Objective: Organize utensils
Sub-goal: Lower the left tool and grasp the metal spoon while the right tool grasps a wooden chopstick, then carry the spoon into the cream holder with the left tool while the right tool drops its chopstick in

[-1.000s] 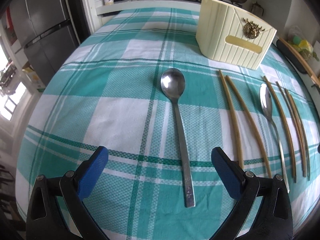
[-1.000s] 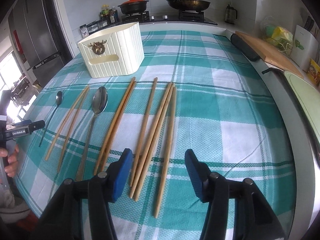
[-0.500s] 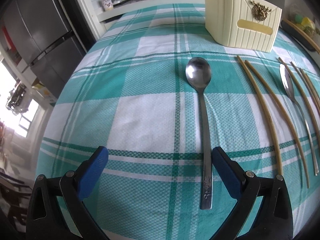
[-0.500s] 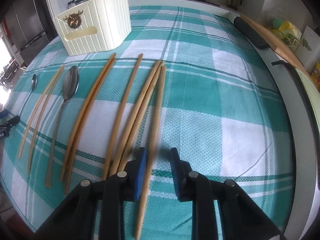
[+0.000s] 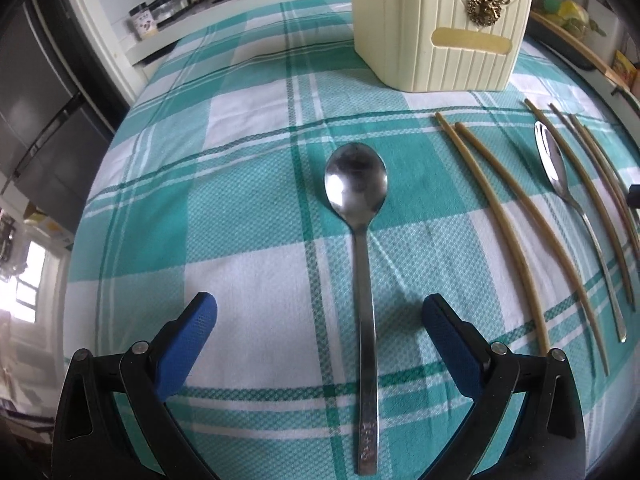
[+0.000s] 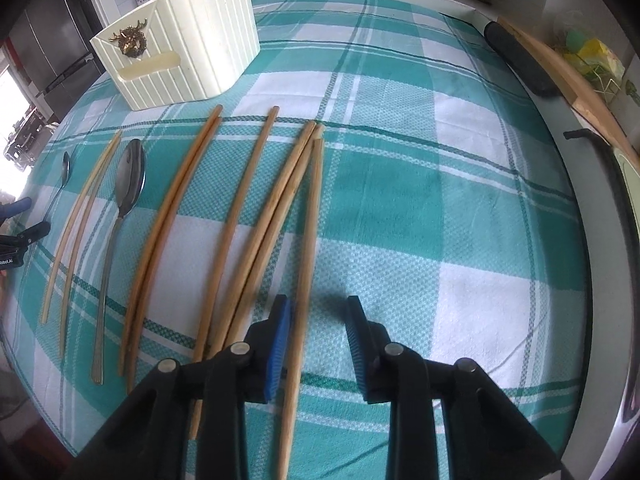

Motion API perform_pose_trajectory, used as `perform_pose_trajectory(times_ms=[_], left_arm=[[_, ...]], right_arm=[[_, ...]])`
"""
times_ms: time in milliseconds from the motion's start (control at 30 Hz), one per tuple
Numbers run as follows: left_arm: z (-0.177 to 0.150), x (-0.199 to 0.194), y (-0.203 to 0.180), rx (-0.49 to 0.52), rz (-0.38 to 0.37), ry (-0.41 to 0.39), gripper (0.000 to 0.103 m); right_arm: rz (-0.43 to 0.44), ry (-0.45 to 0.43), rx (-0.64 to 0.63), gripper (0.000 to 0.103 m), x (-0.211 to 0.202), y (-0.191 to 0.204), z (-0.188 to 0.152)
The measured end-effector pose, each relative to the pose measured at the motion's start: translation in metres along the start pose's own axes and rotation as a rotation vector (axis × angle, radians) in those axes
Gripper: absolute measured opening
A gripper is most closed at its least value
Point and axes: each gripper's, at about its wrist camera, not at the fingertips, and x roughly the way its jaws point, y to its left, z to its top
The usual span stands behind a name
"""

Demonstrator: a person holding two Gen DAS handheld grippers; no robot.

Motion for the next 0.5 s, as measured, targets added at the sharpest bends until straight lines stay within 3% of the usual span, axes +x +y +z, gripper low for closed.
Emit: perform_pose_trajectory(times_ms=[133,333,367,400,433,467,500], left_arm=[[0.021,0.014,0.004,-0.017,-0.038,0.02,0.102],[0.046,0.026,0.008,-0.064,-0.102,0.032,0.083],[0.047,0.026,0.007,-0.067,-0.104,0.024,0.074],[0.049,0.024,0.006,-0.061,-0.105,0.01,0.056],[0.049,0.022,0.004,-0.049,-0.112,-0.002,0.044],[0.05,0.021,0.002,-0.04,-0.11,-0.007,0.036],[0.051,0.022,0.002,-0.039,-0.107,-0.005,0.036]], right_arm=[[0.007,0.014,-0.022,0.032,0.009,0.0,0.026],[0.001,0.004,-0.04,0.029,0.022,0.001,0.057],[0.002,-0.001,-0.04,0.025,0.023,0.002,0.061],[0.003,-0.01,-0.037,0.013,0.023,0.001,0.062],[0.007,-0.013,-0.03,0.009,0.023,-0.002,0.062],[0.012,-0.019,-0.021,0.008,0.022,-0.005,0.061],[0.017,-0.027,-0.011,0.007,0.022,-0.006,0.061]])
